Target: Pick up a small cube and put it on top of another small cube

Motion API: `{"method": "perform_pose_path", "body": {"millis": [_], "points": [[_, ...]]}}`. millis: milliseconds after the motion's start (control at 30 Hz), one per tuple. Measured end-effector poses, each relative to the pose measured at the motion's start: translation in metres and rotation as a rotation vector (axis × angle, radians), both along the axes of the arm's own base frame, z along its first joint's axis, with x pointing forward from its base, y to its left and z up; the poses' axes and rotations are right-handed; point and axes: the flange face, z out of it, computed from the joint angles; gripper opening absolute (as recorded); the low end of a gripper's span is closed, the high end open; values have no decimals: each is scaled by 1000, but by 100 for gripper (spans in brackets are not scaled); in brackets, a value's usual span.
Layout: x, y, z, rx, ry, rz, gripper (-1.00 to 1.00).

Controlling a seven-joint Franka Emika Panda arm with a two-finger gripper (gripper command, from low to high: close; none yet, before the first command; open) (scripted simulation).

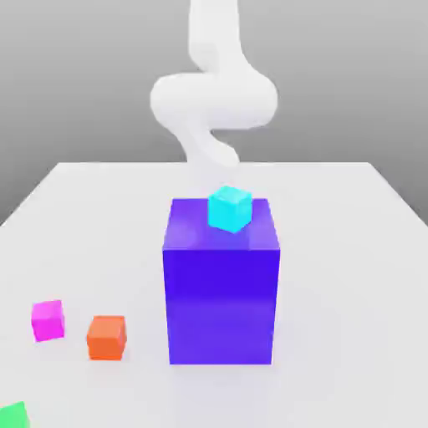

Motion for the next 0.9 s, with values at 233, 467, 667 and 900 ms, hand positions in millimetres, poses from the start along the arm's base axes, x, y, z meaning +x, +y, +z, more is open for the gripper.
{"method": "perform_pose_path", "body": {"millis": [233,467,667,900], "points": [[51,-99,-144,135,204,-320,0],[31,-191,-293,273,387,-653,0],[-40,-254,-414,399,531,-968,0],[-79,-263,-513,454,611,-1104,0]]}}
